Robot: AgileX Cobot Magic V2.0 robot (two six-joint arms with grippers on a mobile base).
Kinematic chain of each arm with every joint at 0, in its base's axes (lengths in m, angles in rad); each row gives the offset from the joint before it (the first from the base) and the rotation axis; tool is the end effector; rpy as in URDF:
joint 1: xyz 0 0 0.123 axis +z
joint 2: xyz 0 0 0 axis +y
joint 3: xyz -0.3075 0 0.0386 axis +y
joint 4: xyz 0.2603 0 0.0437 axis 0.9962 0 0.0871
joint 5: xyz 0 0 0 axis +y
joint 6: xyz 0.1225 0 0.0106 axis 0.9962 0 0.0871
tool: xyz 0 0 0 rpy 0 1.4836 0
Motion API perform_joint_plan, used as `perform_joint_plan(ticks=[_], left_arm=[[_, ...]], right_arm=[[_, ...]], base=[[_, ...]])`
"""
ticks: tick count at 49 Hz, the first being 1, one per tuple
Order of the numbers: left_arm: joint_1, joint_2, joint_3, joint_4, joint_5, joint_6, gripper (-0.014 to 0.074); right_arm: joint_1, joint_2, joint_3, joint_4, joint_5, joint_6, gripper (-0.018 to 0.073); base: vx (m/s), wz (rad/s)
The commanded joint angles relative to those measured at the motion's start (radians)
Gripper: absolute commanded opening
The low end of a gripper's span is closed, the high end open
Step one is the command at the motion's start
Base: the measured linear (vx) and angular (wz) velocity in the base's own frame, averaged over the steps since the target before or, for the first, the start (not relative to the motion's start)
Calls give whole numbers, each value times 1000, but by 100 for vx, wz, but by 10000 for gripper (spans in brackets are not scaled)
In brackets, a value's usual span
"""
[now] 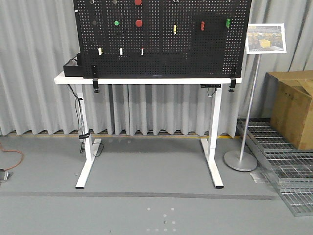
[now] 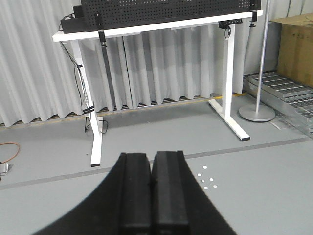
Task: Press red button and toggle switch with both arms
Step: 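Drive the base forward up to the black pegboard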
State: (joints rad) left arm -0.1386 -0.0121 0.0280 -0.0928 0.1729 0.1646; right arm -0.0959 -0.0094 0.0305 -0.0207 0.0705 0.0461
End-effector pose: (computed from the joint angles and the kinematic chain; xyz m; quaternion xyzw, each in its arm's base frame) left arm 0.0743 -0.0124 0.1849 0.0837 0.7371 -0.0278 0.6700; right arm 0.0759 -0.0075 0.1963 0.0435 0.7073 -0.0254 0.7051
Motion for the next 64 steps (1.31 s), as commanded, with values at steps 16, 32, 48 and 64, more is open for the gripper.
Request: perform_joint_plan(ticks=[16,32,48,64], left_arm=[[1,-16,34,-2,-79,-9,2],[1,-16,34,-2,-79,-9,2],[1,-16,34,-2,-79,-9,2],[1,-16,34,-2,-79,-9,2]], right_arm=[[-7,-18,12,-1,-81,-7,-3],[-7,-18,12,-1,-83,-7,-3],[-7,-18,12,-1,-82,-7,-3],[-7,-18,12,-1,-82,-7,-3]], base=[[0,0],[1,1],[10,-2],[25,2]])
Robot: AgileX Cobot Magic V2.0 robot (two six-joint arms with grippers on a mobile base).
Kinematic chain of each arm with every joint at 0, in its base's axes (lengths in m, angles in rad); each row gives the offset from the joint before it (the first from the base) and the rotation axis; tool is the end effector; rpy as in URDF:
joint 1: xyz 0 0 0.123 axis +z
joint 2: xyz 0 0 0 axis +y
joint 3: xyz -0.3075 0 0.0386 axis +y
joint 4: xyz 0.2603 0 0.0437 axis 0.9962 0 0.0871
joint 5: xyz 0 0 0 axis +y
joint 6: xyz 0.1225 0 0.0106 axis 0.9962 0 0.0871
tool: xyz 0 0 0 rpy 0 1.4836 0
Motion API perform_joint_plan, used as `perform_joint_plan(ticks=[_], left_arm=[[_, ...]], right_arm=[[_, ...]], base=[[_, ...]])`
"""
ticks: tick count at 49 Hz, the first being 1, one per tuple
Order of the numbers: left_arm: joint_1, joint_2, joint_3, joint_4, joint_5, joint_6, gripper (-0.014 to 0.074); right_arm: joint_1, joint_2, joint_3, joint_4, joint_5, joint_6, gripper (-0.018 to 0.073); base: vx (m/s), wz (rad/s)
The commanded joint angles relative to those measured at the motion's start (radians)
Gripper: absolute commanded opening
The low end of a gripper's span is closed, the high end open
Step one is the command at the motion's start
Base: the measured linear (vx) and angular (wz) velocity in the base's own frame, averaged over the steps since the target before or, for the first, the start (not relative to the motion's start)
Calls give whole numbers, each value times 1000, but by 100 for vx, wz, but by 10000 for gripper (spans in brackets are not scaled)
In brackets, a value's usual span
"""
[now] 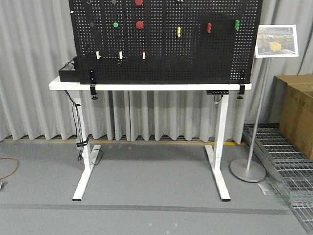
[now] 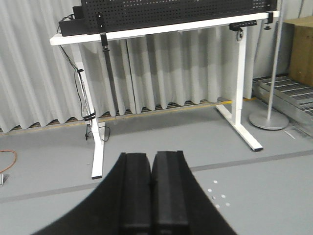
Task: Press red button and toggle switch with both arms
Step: 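Drive the base forward up to the black pegboard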
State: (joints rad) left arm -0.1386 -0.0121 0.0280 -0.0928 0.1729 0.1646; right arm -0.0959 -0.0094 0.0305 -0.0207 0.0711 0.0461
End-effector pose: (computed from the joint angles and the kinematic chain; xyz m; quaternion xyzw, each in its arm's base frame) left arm 0.0743 -0.0124 0.1849 0.0837 0.7371 -0.0278 0.6700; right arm 0.0759 -0.0075 0.1962 0.0435 0.7075 -0.0254 0.7049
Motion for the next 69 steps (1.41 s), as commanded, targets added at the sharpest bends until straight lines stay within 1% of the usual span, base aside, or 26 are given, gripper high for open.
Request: perform_joint_plan(ticks=[1,69], left_arm=[[1,-16,34,-2,-79,-9,2],[1,-16,34,-2,-79,-9,2]], right_arm=[[-7,-18,12,-1,-83,-7,-3],[-7,-18,12,-1,-83,-7,-3]], base=[[34,7],[44,0]])
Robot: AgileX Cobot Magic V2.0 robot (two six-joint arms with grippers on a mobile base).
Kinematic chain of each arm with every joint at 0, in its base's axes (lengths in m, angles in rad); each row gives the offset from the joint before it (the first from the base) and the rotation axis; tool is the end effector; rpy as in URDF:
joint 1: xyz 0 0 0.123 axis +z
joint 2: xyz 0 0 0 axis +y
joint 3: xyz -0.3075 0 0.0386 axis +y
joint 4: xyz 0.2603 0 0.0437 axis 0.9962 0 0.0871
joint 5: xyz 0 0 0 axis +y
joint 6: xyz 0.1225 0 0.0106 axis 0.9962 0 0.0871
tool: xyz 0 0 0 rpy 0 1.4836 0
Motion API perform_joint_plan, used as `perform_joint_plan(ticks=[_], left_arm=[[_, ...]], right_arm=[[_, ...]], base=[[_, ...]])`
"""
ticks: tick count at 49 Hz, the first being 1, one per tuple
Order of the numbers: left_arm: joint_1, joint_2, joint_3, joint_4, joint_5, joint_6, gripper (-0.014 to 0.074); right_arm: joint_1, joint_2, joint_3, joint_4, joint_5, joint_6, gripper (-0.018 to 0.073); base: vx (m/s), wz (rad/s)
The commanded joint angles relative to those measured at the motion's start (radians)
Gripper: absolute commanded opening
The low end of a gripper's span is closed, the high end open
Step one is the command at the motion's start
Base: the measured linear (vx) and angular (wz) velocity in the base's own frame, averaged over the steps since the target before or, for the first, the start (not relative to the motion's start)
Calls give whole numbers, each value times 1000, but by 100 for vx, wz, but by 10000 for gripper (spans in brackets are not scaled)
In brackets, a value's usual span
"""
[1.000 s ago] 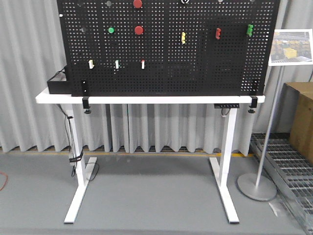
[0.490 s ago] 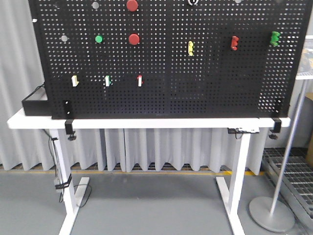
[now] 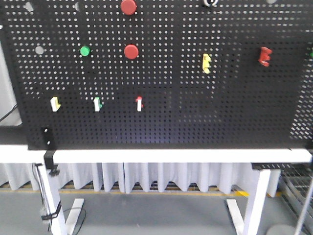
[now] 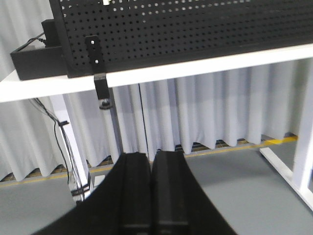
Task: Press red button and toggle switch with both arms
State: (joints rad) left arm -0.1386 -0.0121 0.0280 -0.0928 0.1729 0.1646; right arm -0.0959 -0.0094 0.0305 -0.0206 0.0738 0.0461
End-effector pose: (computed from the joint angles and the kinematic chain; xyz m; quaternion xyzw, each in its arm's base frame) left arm 0.0743 -0.0124 0.1849 0.0837 0.7371 -0.0278 0.6700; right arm 0.0759 -0.0075 0.1959 0.0436 0.7085 -0.0253 0.7039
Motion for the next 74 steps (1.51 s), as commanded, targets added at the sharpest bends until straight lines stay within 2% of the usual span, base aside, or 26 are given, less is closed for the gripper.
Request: perform_joint_plan(ticks=[1,34,67,74], left_arm=[[1,-16,34,-2,-79,-9,2],[1,-16,34,-2,-79,-9,2],[1,-16,33,-2,-86,-8,2],[1,-16,33,-2,-97,-8,2]], right_arm=[[-7,-18,12,-1,-85,-7,-3],[-7,-18,12,-1,-85,-7,-3],[-7,-18,12,-1,-83,-7,-3],[-7,-18,12,21,-153,-1,-3]], base=[[45,5],[38,3],[6,-4],[0,0]])
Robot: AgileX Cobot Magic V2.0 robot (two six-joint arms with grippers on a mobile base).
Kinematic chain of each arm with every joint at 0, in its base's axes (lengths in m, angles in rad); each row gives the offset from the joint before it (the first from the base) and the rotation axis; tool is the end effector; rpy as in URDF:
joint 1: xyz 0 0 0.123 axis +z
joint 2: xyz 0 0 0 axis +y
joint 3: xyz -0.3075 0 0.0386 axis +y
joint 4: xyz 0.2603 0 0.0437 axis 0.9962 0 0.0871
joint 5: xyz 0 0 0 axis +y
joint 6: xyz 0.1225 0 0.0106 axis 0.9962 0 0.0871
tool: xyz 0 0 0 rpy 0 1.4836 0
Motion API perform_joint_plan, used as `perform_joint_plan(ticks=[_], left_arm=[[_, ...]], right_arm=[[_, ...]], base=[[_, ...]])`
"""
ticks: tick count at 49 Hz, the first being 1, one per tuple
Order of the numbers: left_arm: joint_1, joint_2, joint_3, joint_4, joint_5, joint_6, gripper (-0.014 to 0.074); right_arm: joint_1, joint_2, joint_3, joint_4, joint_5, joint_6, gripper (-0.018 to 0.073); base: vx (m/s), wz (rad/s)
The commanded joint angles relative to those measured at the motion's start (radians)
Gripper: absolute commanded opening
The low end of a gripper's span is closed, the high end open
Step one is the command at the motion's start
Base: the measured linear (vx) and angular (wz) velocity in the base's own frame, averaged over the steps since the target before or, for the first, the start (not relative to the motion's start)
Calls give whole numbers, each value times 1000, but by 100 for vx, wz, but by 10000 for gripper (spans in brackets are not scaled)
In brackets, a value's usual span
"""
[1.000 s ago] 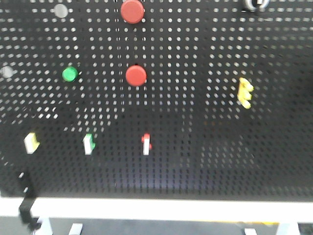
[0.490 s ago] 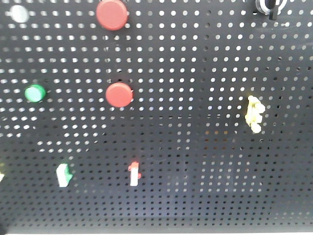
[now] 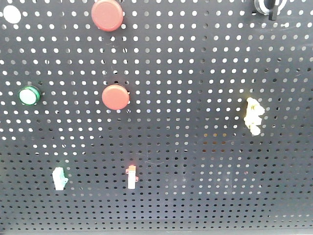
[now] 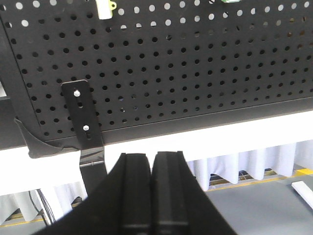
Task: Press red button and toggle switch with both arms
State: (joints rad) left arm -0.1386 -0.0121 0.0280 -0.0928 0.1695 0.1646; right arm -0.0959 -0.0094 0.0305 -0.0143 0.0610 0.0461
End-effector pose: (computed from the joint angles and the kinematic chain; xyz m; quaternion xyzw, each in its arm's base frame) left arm 0.0744 -0.0123 0.1854 0.0835 0.7360 -0.0278 0.6712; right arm 0.0759 -0.0074 0.1974 0.0453 0.7038 -0.0230 0.7085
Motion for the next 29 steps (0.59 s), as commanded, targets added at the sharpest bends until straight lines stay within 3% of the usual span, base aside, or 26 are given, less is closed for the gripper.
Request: perform_joint_plan(ticks=[1,9,16,22,29], left_arm=[[1,-16,33,-2,-97,-8,2],[1,-16,33,-2,-144,-8,2],[1,-16,21,-16,-294,-46,2],[1,-14,-59,-32,-389,-115,2],[-2,47,-250,-29,-315,-89,2]], right_arm=[[-7,-18,12,25,-160,-1,-3],[-7,-18,12,66,-344,-3,-3],[-4,-17,-3,67,-525,-53,-3],[-3,-16,-116,55,-440,-33,-3],[-3,50,-368,-35,-221,-52,-3]], base=[[0,0],[0,0],[0,0],[0,0],[0,0]])
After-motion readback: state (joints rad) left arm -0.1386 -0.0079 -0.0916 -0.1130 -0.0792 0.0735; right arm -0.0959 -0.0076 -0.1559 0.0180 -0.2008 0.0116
